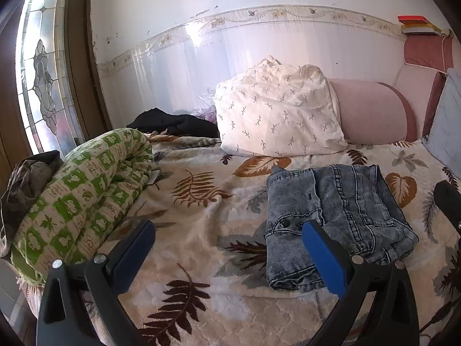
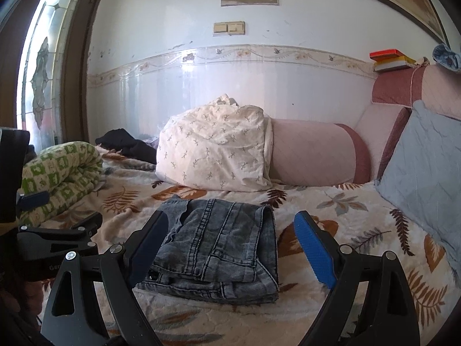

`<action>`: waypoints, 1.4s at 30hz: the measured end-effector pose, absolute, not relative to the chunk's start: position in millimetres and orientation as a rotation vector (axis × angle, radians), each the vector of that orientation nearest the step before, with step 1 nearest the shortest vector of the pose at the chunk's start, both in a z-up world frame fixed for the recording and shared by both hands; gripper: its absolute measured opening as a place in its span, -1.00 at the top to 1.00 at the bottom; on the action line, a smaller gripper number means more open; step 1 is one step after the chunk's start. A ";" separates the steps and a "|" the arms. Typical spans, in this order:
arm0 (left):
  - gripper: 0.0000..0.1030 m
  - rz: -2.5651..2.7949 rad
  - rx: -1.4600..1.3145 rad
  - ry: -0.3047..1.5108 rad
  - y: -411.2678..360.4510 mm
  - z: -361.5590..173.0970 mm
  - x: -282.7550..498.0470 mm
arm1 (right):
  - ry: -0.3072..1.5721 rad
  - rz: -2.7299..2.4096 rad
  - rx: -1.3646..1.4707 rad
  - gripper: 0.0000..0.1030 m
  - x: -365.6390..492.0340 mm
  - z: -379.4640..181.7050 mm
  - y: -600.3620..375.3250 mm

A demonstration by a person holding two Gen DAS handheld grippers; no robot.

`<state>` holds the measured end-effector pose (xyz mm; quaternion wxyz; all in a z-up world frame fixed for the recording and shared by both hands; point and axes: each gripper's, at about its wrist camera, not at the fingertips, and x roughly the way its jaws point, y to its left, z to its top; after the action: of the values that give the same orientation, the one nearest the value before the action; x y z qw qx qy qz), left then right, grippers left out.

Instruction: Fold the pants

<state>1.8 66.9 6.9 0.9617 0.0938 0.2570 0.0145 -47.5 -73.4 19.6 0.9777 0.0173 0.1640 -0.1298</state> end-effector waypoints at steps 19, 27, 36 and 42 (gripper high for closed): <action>-0.99 0.028 0.188 0.534 67.0 4.6 2.6 | 0.357 -0.281 0.033 -0.74 -43.8 15.4 -73.8; -0.99 0.025 0.188 0.538 67.0 4.5 2.7 | 0.357 -0.283 0.032 -0.74 -43.4 14.9 -74.8; -0.99 0.024 0.189 0.537 66.5 4.2 2.5 | 0.360 -0.286 0.034 -0.74 -43.5 14.5 -76.3; -0.99 0.020 0.191 0.538 66.1 3.6 2.8 | 0.360 -0.285 0.035 -0.74 -43.4 14.3 -76.3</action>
<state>2.8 66.1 3.6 0.9595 0.0944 0.2653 0.0101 -43.4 -76.3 14.3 0.9736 0.0173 0.1782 -0.1414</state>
